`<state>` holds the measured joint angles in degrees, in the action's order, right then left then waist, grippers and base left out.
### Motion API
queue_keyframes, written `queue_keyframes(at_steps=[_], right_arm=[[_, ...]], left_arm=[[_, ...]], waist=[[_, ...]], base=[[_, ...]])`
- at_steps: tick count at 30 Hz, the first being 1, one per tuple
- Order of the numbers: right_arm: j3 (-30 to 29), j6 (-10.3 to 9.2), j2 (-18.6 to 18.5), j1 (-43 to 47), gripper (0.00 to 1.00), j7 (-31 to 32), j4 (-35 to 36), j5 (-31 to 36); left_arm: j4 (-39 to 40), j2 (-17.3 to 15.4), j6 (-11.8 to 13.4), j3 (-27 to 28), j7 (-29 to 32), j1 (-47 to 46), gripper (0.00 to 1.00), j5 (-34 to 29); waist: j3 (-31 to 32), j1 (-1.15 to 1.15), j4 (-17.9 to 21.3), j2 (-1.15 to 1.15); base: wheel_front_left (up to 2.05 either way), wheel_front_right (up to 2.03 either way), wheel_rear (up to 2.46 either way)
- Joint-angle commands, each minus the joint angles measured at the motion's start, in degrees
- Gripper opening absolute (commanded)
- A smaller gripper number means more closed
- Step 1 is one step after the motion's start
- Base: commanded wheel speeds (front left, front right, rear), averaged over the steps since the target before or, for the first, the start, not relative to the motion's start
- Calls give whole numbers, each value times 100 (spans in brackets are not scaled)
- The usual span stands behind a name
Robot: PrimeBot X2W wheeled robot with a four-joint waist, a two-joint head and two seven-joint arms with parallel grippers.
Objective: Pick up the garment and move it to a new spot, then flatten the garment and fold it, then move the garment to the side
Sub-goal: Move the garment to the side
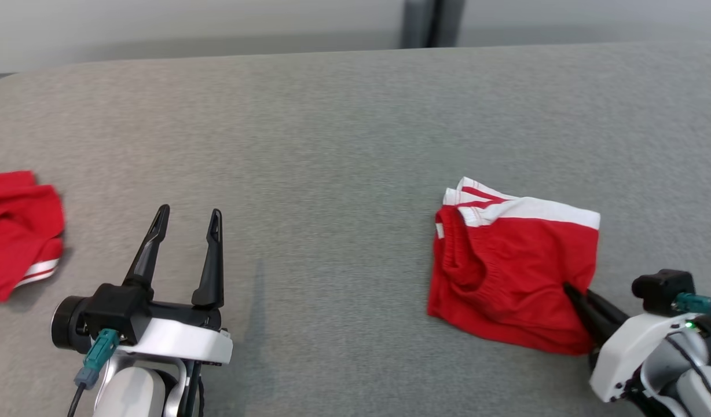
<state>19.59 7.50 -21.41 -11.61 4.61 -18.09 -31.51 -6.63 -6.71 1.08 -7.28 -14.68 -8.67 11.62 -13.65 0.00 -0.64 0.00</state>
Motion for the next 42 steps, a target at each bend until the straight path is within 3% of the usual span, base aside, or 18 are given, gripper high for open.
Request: queue_keyframes(at_steps=[1, 13, 20, 26, 32, 33, 34, 35, 42], right_arm=[[-3, -1, -135, -66, 0, 15, -12, -4], [111, 0, -1332, -1008, 0, -253, -368, 287], [-587, 0, -2031, -1886, 0, -441, -1045, 539], [-995, 0, -2180, -2460, 0, -634, -1485, 643], [-1260, 0, -2090, -2864, 0, -792, -1849, 681], [-1297, 0, -2079, -2926, 31, -848, -1921, 705], [-1324, 0, -2053, -2960, 80, -916, -1960, 712], [-1350, 0, -2006, -3005, 100, -990, -2013, 719], [-1607, 0, -1616, -2972, 100, -1479, -2327, 681]], left_arm=[[25, -55, -11, -7, 2, -92, 100, -38], [453, -322, -102, -121, 247, -529, 100, -170], [764, -483, -151, -172, 383, -918, 100, -259], [878, -580, -155, -182, 431, -1104, 100, -291], [920, -646, -177, -213, 466, -1222, 100, -317], [916, -654, -176, -217, 469, -1231, 100, -316], [910, -657, -172, -219, 470, -1239, 100, -318], [905, -662, -165, -220, 469, -1257, 100, -319], [841, -682, -110, -235, 448, -1214, 100, -283]], waist=[[-86, 0, 290, 0], [-988, 0, 858, 0], [-1718, 0, 942, 0], [-2076, 0, 949, 0], [-2291, 0, 940, 0], [-2317, 0, 941, 0], [-2338, 0, 945, 0], [-2350, 0, 953, 0], [-2228, 0, 1053, 0]], base=[[0, 0, 0], [0, 0, 0], [0, 0, 0], [0, 0, 0], [0, 0, 0], [0, 0, 0], [0, 0, 0], [0, 0, 0], [0, 0, 0]])
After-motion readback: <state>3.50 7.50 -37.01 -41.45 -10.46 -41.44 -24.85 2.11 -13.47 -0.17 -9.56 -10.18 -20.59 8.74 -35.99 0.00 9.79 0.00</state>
